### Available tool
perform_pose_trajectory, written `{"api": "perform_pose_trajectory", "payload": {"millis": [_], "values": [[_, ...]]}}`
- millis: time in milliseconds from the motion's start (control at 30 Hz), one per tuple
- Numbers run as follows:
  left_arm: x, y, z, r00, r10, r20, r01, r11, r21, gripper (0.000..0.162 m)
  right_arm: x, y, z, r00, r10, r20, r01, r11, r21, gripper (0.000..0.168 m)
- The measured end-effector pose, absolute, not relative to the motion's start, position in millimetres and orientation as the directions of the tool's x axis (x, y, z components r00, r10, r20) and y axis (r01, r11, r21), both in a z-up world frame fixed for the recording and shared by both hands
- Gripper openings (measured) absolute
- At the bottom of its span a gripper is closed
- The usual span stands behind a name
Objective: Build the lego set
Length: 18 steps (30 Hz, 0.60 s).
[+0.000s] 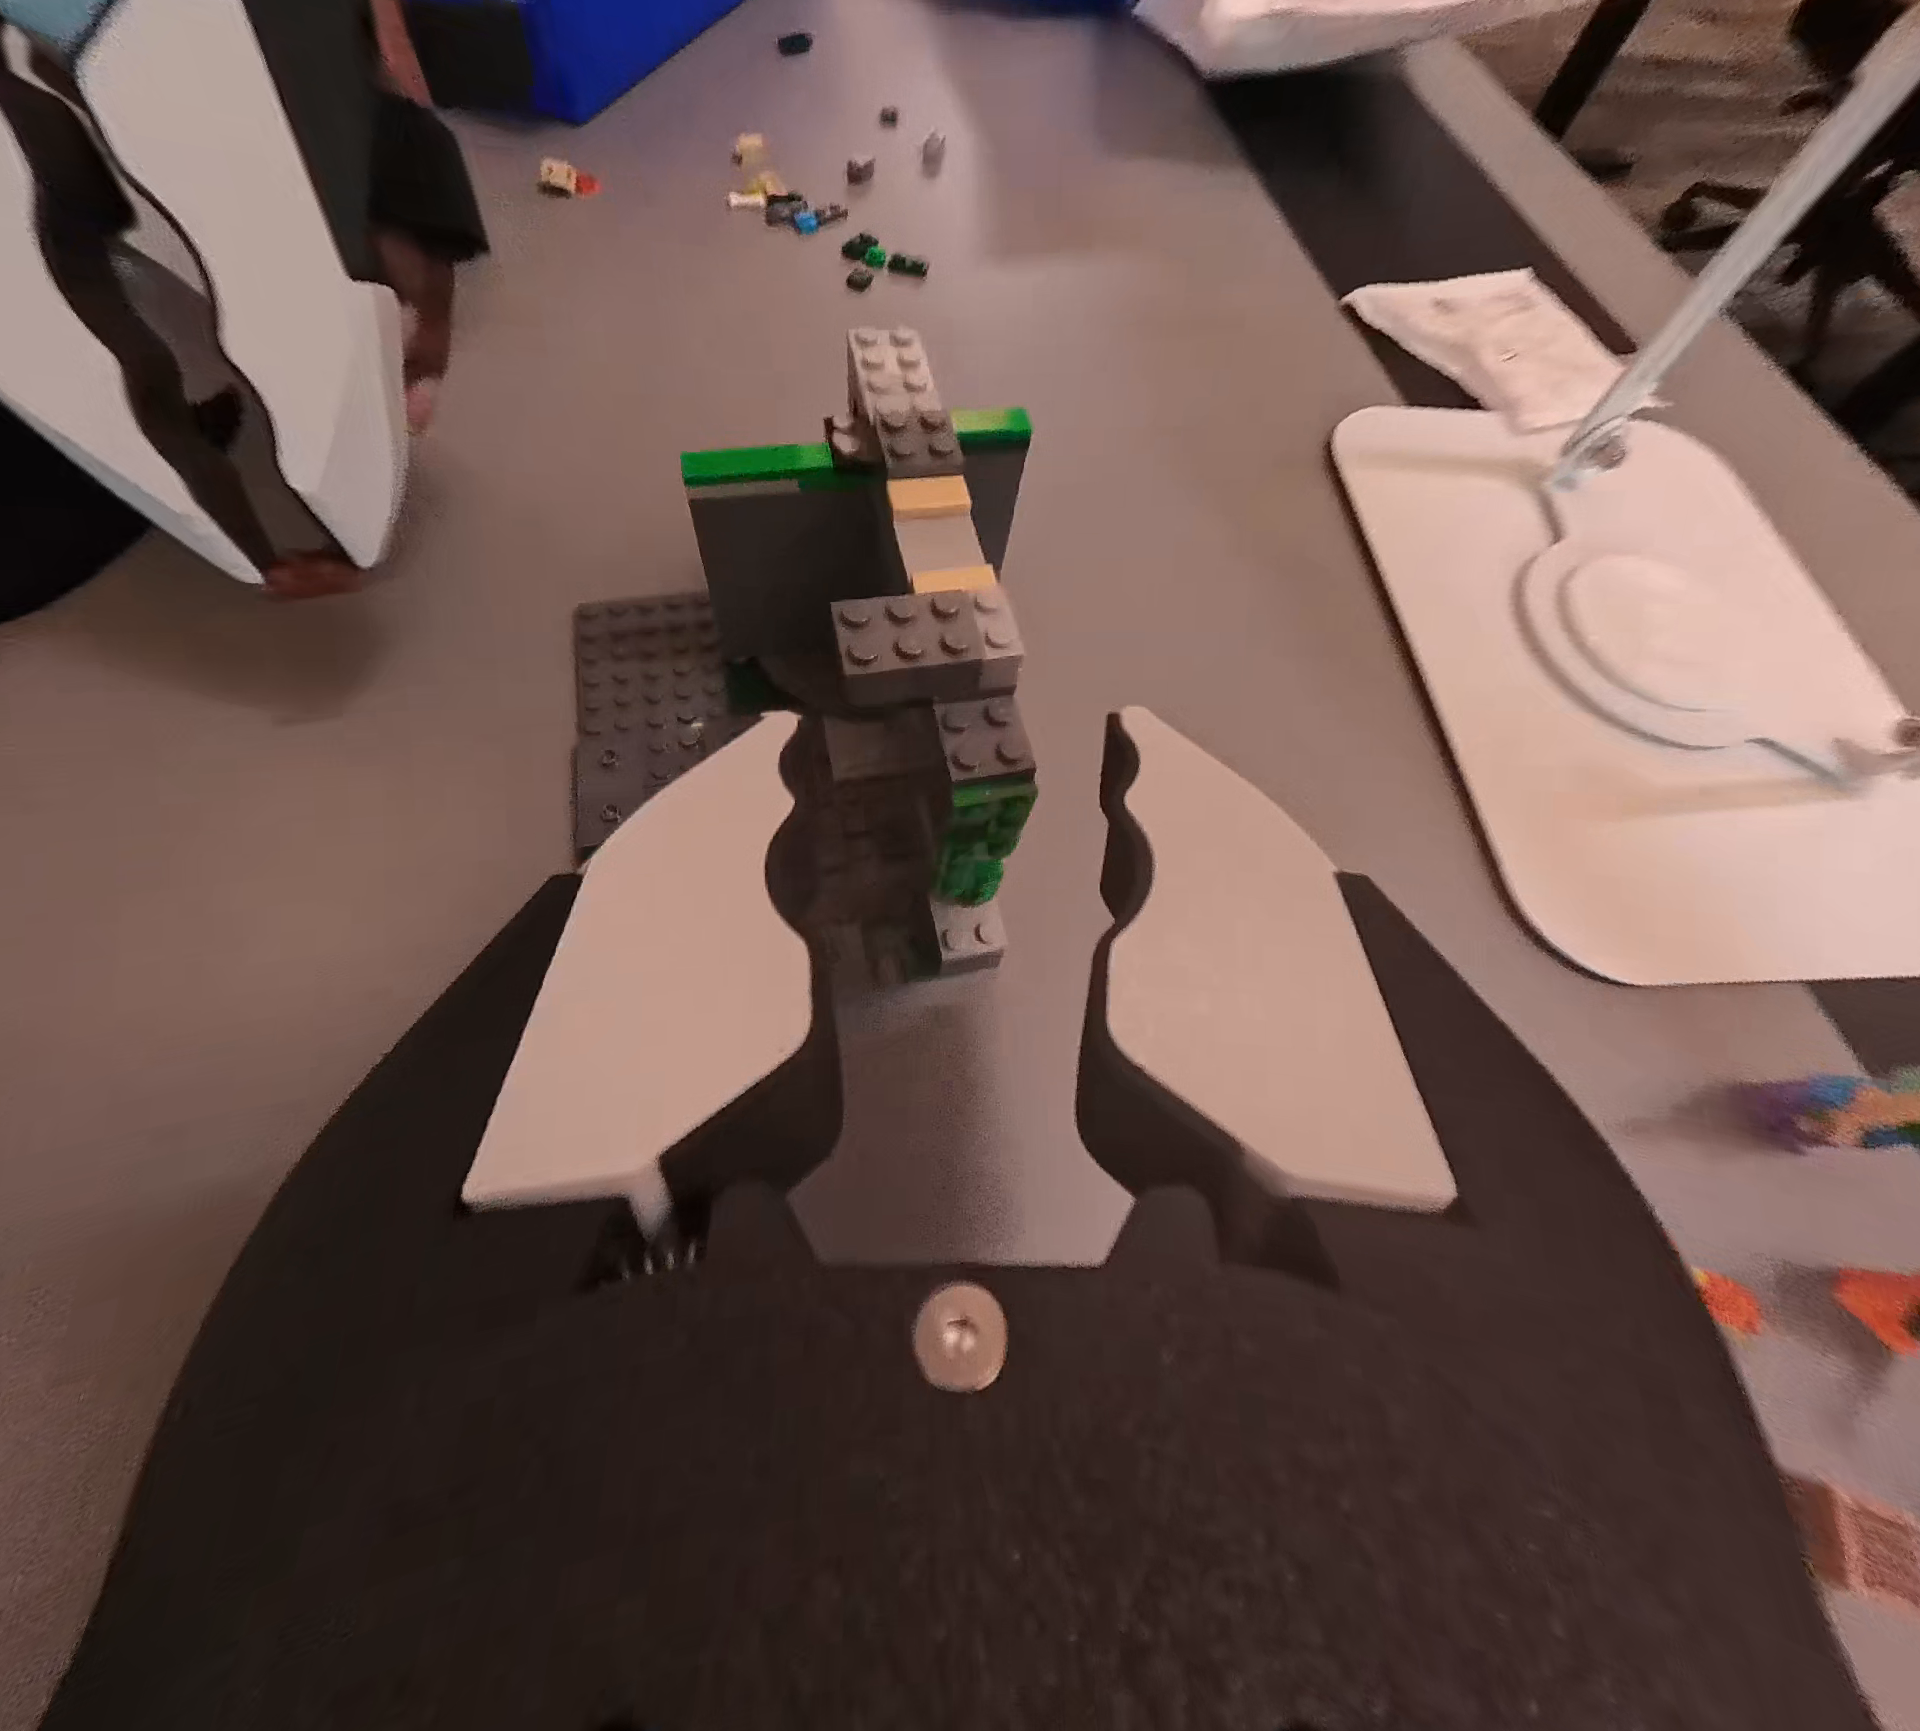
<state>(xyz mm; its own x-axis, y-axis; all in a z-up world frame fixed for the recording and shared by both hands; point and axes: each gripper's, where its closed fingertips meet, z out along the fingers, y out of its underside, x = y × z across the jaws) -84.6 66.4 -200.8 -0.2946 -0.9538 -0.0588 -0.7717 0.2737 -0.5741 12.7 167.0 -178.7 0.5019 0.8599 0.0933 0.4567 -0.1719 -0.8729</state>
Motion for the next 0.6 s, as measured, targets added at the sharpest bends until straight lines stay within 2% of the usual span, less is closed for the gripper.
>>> {"api": "perform_pose_trajectory", "payload": {"millis": [100,333,500,533,600], "values": [[-85.7,60.9,-203.9,-0.280,-0.959,-0.041,-0.774,0.251,-0.581,0.016,0.4,173.7,-192.9,0.462,0.881,0.097,0.479,-0.156,-0.864,0.039],[-89.3,61.0,-217.0,-0.218,-0.976,-0.009,-0.804,0.185,-0.566,0.015,9.7,203.4,-191.6,0.443,0.886,0.139,0.515,-0.124,-0.848,0.036],[-76.9,67.3,-222.5,-0.214,-0.977,0.005,-0.810,0.175,-0.559,0.015,13.5,213.0,-190.5,0.419,0.900,0.124,0.515,-0.123,-0.848,0.018],[-73.4,68.9,-223.2,-0.216,-0.976,0.004,-0.810,0.177,-0.560,0.015,14.2,213.1,-189.0,0.420,0.898,0.130,0.524,-0.123,-0.843,0.025],[-66.8,71.5,-224.6,-0.222,-0.975,0.007,-0.808,0.179,-0.562,0.015,17.1,212.3,-182.4,0.429,0.889,0.159,0.527,-0.103,-0.844,0.026]]}}
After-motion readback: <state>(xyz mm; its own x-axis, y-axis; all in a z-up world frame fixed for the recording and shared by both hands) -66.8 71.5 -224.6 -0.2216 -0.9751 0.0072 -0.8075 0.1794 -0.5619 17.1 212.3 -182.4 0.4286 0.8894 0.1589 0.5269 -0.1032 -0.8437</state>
